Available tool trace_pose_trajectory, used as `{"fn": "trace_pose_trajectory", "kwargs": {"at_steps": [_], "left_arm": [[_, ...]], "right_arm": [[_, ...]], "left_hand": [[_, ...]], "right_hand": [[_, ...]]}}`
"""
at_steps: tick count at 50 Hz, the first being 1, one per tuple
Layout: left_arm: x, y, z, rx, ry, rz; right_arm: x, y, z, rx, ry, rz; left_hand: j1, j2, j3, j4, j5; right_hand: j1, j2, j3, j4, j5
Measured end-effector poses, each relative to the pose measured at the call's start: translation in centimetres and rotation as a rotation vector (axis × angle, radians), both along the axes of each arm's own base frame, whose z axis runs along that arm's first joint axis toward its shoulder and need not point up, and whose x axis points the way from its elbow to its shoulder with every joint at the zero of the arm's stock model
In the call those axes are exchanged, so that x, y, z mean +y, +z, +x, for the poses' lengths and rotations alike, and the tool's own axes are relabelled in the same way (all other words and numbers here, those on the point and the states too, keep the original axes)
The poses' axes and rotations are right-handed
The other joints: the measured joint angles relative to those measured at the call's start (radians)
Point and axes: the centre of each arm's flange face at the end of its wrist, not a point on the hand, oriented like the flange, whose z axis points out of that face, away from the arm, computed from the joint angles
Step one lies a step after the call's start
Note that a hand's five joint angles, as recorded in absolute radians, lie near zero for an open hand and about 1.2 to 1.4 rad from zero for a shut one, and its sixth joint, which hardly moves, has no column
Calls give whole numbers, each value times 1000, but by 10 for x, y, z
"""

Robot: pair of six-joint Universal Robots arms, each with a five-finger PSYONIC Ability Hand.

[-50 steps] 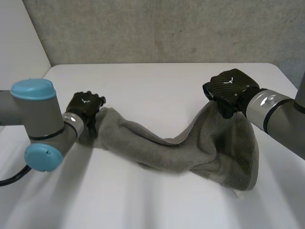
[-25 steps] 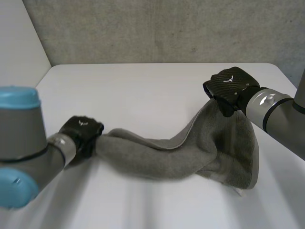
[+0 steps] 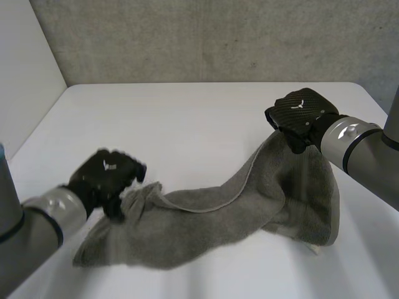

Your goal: Fold the towel.

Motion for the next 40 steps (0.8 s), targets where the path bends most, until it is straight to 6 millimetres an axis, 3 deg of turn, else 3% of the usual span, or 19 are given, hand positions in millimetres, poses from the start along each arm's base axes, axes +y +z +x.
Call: {"fn": "trace_pose_trajectory", "kwargs": {"at_steps": [5,15,36,39,40], "left_arm": [[-21,0,-13,52,15,5],[-48,-38,-38,54,53,104],[-24,-62,-52,-7,-18,186],[-21,-63,-51,-18,-20,195],[-20,-63,-50,-23,-21,200]], "right_arm": [[0,0,0,0,0,2],[1,-2,0,3,0,5],[-1,-6,-1,8,-2,18],[-2,-6,-1,7,-3,16],[-2,-5,-1,6,-4,15]], "left_hand": [[0,4,2,0,12],[1,5,2,0,16],[4,8,6,3,21],[53,61,55,47,71],[155,163,166,158,180]], "right_hand": [[0,0,0,0,0],[0,0,0,0,0],[0,0,0,0,0],[0,0,0,0,0],[0,0,0,0,0]]}}
